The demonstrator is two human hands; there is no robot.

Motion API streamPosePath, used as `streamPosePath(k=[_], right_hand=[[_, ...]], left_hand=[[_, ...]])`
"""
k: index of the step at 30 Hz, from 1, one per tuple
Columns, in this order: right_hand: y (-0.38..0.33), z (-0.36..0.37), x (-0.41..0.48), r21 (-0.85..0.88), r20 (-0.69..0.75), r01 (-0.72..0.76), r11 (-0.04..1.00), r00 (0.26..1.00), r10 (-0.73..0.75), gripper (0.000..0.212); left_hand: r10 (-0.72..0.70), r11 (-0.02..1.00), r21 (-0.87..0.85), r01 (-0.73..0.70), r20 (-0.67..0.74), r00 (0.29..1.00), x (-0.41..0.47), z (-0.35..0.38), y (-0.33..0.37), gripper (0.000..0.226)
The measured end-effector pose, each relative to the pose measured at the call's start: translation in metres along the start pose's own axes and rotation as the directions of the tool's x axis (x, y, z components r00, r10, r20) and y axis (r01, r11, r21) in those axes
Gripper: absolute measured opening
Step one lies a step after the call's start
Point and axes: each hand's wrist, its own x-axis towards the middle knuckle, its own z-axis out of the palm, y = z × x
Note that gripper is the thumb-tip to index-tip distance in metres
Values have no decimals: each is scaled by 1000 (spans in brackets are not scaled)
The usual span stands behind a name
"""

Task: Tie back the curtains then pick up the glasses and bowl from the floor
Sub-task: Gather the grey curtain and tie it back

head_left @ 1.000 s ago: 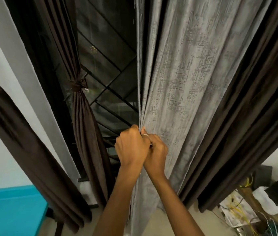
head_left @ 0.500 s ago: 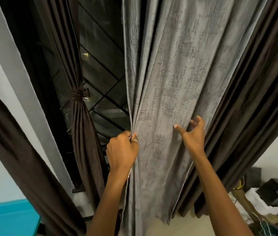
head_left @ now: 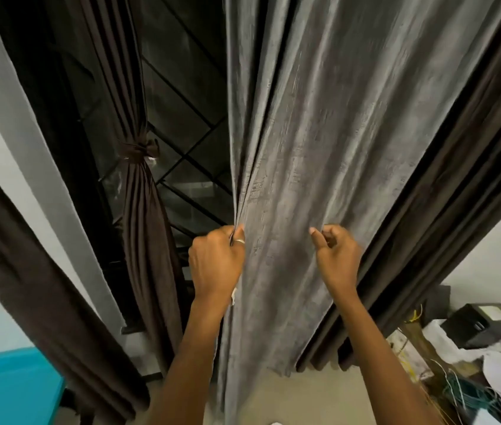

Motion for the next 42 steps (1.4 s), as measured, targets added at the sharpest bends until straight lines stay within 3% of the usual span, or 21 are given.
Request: streamPosePath(k=[14,20,24,27,31,38,40,42], right_hand=[[-43,26,-38,231,88,84,969,990,-106,29],[-43,24,-38,291,141,99,951,979,-145,18],[-34,17,-37,293,187,114,949,967,-174,10],[-29,13,-35,307,179,106,946,969,-167,11],[-22,12,-35,350,167,115,930,969,-182,21],[-8,2,-23,339,363,145,929,891,-272,19],[3,-10,-11,263,236,91,961,959,-155,23],[21,-25,11,106,-16,-5,994,1000,6,41]], left_hand=[[0,1000,-11,0,-25,1000,-11,17,16,56],[-85,990,-117,82,-24,996,-17,34,30,42],[-44,987,-152,51,46,998,-17,40,33,38],[-22,990,-136,33,80,997,-22,42,42,35],[-49,998,-25,50,48,998,-19,45,60,62],[-87,993,83,89,-22,996,-8,43,61,44],[-62,994,84,64,-29,998,-8,40,58,46],[-43,996,77,46,-39,998,-8,38,55,48]])
